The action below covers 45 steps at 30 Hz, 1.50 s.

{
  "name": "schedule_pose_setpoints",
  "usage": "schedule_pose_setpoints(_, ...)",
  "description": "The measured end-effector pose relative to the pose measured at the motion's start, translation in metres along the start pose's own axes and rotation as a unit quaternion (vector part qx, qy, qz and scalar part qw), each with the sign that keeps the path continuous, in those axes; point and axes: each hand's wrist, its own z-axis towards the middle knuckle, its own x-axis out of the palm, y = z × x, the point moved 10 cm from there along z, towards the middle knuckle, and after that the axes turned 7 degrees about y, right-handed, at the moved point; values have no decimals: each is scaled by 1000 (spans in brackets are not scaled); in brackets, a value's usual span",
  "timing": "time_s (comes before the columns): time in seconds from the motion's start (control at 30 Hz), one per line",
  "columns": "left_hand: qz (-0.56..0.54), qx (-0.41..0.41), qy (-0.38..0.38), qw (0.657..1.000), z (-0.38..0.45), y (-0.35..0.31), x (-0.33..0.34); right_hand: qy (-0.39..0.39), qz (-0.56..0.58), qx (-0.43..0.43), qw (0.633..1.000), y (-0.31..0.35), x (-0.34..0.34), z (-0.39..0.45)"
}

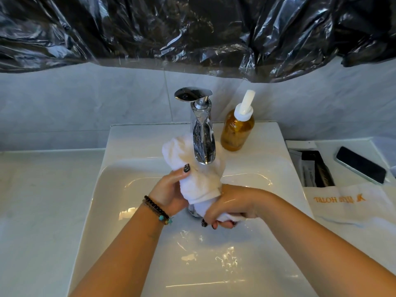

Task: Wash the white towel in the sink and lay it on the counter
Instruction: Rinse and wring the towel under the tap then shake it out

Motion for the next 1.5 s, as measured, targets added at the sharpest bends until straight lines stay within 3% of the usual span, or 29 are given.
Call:
schedule_pose_setpoints(0.03, -2, 3, -18, 1000, 1, 2, 1, -22, -24, 4, 999, 0, -1, 3)
schedule_pose_setpoints(0.1, -1, 21, -84, 996, 3, 3, -9, -149, -44, -18, 988, 0, -16, 8)
schedule_pose_setpoints(0.17, -6, 63, -162, 985, 0, -3, -25, -323, -50, -84, 941, 7, -30, -9)
schedule_pose_setpoints(0.23, -42, 107, -202, 973, -6, -10, -32, -423, -159, -164, 877, 27, -20, -32)
schedule_pose_setpoints(0.33, -72, 103, -242, 962, -13, -5, -37, -502, -374, -162, 762, 49, 5, -36)
schedule_pose_setpoints(0.43, -34, 68, -258, 963, -14, 8, -34, -517, -401, -74, 753, 47, -4, -23)
schedule_pose_setpoints(0.57, 79, 8, -315, 946, -20, 9, -37, -492, -368, -47, 788, 48, -12, -18)
schedule_pose_setpoints(0.7, 168, 69, -306, 934, -12, -13, -25, -453, -176, -58, 872, 32, -32, -15)
schedule_pose_setpoints(0.83, 235, 76, -258, 934, 0, -22, -15, -344, -41, -100, 933, 23, -37, 3)
schedule_pose_setpoints(1.0, 221, 6, -141, 965, 14, -12, 1, -224, 30, -138, 964, 23, -29, 14)
schedule_pose_setpoints(1.23, 195, 20, -107, 975, 13, -14, 2, -99, 98, -76, 987, 0, -16, 28)
schedule_pose_setpoints(1.33, 188, 59, -189, 962, 0, -19, -25, -18, 140, -107, 984, 6, -4, 31)
schedule_pose_setpoints(1.43, 147, 103, -238, 954, -22, -24, -51, 77, 292, -104, 948, -3, 5, 38)
schedule_pose_setpoints(1.5, 95, 115, -255, 955, -37, -23, -72, 40, 401, -111, 908, -5, -8, 44)
